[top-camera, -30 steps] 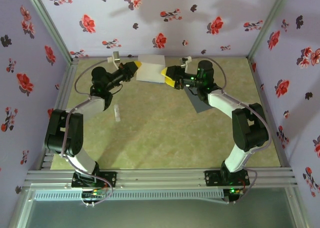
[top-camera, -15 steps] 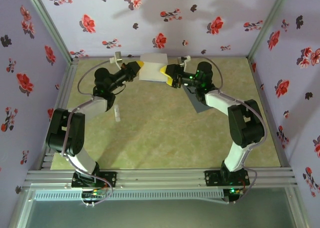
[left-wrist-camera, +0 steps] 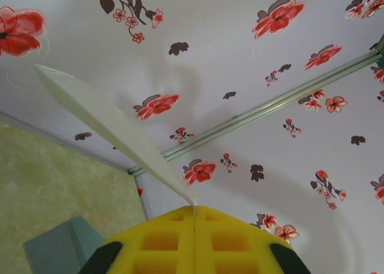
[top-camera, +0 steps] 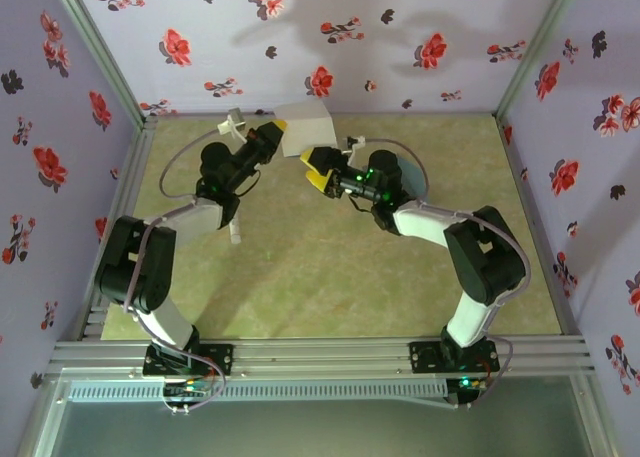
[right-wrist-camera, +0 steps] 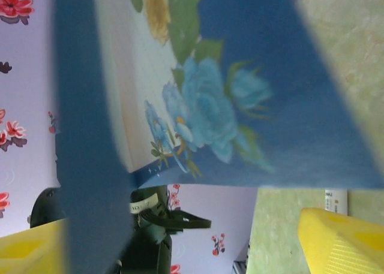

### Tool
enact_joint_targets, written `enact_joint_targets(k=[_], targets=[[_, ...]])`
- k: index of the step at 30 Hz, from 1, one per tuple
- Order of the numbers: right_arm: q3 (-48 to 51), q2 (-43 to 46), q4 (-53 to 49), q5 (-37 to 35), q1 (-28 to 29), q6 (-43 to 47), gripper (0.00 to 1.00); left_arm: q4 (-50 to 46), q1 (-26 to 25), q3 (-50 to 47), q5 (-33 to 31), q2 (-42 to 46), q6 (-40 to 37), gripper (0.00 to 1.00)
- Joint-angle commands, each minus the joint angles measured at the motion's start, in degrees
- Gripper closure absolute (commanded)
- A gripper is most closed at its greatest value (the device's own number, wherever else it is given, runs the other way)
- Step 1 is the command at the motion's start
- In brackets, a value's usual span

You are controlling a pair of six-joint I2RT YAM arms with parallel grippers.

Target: Place the letter into the envelope and seal it

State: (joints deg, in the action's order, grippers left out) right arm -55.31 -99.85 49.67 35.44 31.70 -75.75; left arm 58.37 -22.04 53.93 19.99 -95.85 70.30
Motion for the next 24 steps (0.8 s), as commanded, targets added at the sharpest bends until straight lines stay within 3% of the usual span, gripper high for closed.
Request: enact_joint_targets(k=[1,15,24], targets=[[0.16,-0.43,5.86,-6.29,0.29,-1.54,0.13,4.03,-0.92,-0.84,-4.13,-1.09,-1.49,1.0],[-5.08,-5.54,10.39,-10.3,0.33,-2.27,0.13,4.65,-2.85,-0.49,-6.34,-1.69,-0.78,1.0],[-5.28,-5.64,13.54,-12.69,0.46,-4.19,0.21,5.48,-3.31,-0.76,-7.76,-2.5,0.09,1.0]])
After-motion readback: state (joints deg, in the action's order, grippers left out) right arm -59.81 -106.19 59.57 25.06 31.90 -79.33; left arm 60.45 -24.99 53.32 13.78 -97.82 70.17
